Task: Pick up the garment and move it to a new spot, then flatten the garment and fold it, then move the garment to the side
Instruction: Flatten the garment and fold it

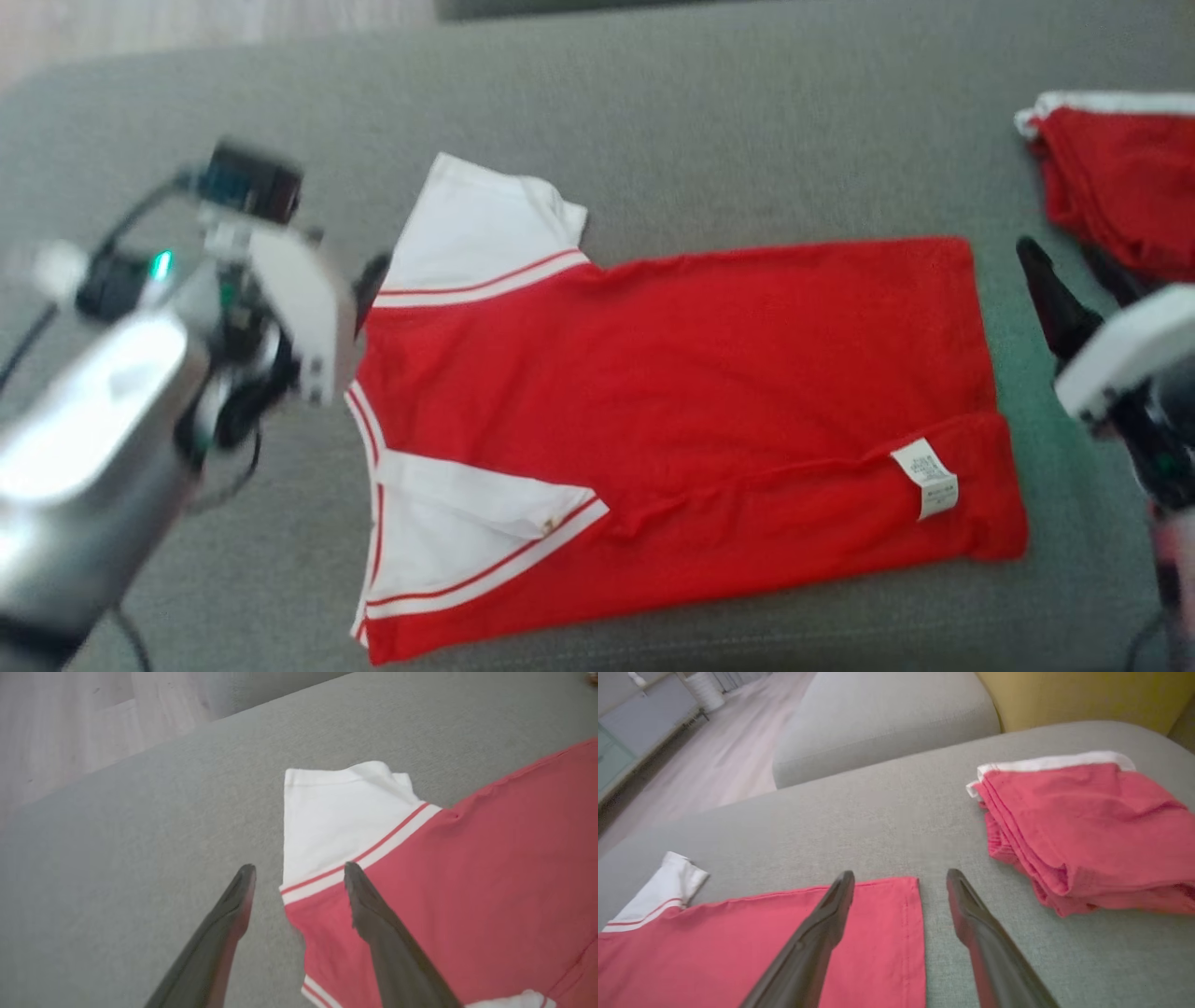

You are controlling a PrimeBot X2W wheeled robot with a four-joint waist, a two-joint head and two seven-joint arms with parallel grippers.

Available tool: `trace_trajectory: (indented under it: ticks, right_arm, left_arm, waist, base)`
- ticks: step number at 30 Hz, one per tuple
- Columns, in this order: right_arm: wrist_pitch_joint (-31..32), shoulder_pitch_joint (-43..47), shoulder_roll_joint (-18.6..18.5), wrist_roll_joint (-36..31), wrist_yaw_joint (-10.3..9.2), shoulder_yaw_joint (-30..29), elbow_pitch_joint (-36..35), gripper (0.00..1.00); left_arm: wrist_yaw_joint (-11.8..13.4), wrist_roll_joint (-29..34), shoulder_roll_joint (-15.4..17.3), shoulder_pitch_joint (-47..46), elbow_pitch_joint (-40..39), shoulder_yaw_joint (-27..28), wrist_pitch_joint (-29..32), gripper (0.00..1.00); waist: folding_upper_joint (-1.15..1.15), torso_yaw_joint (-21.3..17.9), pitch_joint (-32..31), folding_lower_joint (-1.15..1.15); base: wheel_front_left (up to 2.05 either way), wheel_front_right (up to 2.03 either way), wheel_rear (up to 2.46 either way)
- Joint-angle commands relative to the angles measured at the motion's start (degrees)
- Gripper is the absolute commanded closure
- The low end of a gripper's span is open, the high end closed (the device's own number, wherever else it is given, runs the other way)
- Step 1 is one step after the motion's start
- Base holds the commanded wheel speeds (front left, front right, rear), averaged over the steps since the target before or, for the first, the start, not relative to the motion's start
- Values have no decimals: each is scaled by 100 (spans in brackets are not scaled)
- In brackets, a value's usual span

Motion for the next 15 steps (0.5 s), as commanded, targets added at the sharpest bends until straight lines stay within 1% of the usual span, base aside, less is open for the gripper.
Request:
trace_trajectory:
  ticks: [1,5,8,11,15]
  right_arm:
    - [-28,-199,-105,-31,39,118,-57,0]
    - [3,-966,-163,59,39,503,790,0]
    - [-29,-1467,-180,252,39,872,1323,0]
    - [-104,-1880,-194,428,39,1217,1814,0]
    - [-93,-2241,-207,698,39,1712,2264,0]
  left_arm:
    - [-77,52,85,-473,-36,241,31,0]
    - [-607,53,-331,-1293,825,135,200,0]
    - [-900,46,-572,-1748,1499,56,346,0]
    - [-1098,43,-786,-2131,2111,24,407,0]
    - [-1259,46,-1013,-2510,2790,20,356,0]
  waist:
    - [0,-100,283,0]
    - [0,-184,623,0]
    - [0,-260,848,0]
    - [0,-326,1038,0]
    - [0,-394,1230,0]
  base:
    - [0,0,0]
    - [0,0,0]
    - [0,0,0]
    - [0,0,0]
    - [0,0,0]
